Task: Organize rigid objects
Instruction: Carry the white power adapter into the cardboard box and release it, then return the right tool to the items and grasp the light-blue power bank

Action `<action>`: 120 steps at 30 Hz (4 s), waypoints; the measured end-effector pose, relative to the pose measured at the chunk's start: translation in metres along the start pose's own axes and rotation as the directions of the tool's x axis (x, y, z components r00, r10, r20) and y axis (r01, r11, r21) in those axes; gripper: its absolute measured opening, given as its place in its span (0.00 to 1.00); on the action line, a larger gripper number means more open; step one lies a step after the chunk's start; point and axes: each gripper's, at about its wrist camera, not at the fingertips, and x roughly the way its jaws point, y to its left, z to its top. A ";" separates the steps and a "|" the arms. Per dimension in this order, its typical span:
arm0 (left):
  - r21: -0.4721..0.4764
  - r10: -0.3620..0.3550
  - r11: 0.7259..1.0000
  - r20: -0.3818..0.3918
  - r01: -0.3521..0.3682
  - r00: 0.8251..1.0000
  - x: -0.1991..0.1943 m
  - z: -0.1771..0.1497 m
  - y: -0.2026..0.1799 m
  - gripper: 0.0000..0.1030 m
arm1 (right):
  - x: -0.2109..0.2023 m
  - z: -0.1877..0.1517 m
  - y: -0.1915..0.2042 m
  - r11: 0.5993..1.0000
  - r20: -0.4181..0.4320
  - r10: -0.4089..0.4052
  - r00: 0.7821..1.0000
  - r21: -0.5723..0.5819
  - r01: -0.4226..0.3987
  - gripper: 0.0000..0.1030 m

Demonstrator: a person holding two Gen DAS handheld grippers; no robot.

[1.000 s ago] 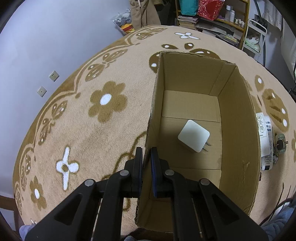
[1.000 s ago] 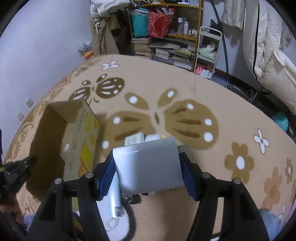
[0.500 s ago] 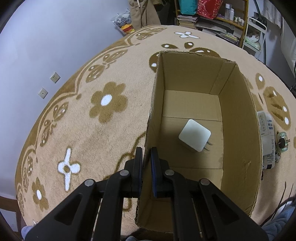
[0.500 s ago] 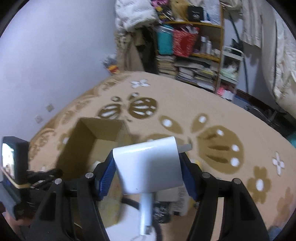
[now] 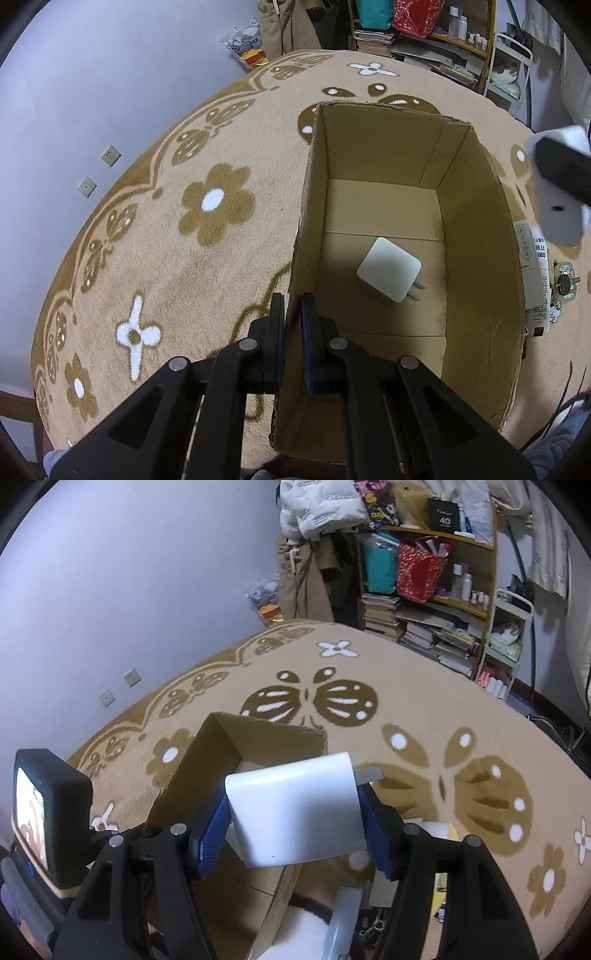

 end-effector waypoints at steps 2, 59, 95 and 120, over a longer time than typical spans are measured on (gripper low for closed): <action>-0.004 -0.005 1.000 -0.001 0.005 1.000 0.000 0.000 0.001 0.08 | 0.008 -0.002 0.002 1.000 -0.013 0.009 1.000 0.000 -0.009 0.68; -0.029 -0.036 0.999 -0.005 0.035 0.999 0.003 0.001 0.007 0.08 | -0.010 -0.008 -0.023 0.977 0.016 -0.214 0.977 -0.017 0.215 1.00; -0.046 -0.052 0.998 -0.009 0.051 0.999 0.002 0.001 0.011 0.08 | 0.043 -0.102 -0.036 0.996 -0.429 -0.079 0.900 -0.007 0.084 0.42; -0.072 -0.075 0.995 -0.015 0.074 0.997 0.002 0.001 0.016 0.08 | 0.060 -0.126 -0.014 0.995 -0.517 -0.087 0.852 -0.002 0.100 0.28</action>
